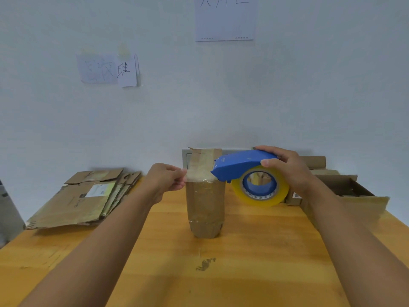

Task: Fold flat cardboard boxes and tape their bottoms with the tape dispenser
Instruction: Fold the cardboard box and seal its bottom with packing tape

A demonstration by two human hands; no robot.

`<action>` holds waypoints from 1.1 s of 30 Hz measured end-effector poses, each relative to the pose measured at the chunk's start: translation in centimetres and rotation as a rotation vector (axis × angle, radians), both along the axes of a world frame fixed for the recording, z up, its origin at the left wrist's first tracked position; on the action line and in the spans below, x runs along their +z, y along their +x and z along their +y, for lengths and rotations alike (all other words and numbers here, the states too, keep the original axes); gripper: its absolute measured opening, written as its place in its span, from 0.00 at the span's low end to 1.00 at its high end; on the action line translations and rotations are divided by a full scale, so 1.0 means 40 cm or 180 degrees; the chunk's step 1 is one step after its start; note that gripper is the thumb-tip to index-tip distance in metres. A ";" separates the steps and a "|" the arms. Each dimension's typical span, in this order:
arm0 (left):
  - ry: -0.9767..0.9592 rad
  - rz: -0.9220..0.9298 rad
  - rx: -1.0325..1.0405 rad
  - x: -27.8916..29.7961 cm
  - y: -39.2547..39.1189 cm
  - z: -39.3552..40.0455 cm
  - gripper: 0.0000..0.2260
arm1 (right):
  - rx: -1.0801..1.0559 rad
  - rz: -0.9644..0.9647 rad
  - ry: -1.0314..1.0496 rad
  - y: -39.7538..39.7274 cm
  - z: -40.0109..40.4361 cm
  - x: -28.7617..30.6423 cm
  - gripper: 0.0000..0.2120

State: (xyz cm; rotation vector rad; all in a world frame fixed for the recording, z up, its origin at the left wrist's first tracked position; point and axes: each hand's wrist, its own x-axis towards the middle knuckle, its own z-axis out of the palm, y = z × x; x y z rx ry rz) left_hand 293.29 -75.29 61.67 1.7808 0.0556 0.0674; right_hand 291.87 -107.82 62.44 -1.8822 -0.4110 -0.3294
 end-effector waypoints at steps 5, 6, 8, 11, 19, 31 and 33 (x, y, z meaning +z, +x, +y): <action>-0.0002 0.0233 -0.0112 -0.008 0.017 -0.004 0.07 | -0.0020 0.0018 -0.0085 0.005 -0.007 -0.008 0.24; -0.0017 0.0282 -0.0145 -0.011 0.020 -0.003 0.07 | -0.0025 0.0039 -0.0085 0.006 -0.007 -0.011 0.24; -0.0045 0.0374 -0.0207 -0.016 0.023 0.001 0.09 | -0.0023 0.0065 -0.0049 0.007 -0.008 -0.020 0.24; -0.0012 0.0423 -0.0238 -0.021 0.028 0.008 0.11 | -0.0003 0.0078 0.0001 0.010 -0.010 -0.033 0.23; 0.1991 -0.0823 0.0353 -0.038 0.015 0.009 0.11 | -0.0020 0.0081 0.0095 0.007 -0.024 -0.055 0.17; 0.3926 -0.3064 -0.0076 -0.139 -0.005 -0.101 0.21 | 0.0010 0.0077 0.0210 0.008 -0.002 -0.059 0.23; 0.3924 -0.3173 -0.0032 -0.141 0.002 -0.113 0.23 | -0.0004 0.0080 0.0249 0.008 0.000 -0.060 0.24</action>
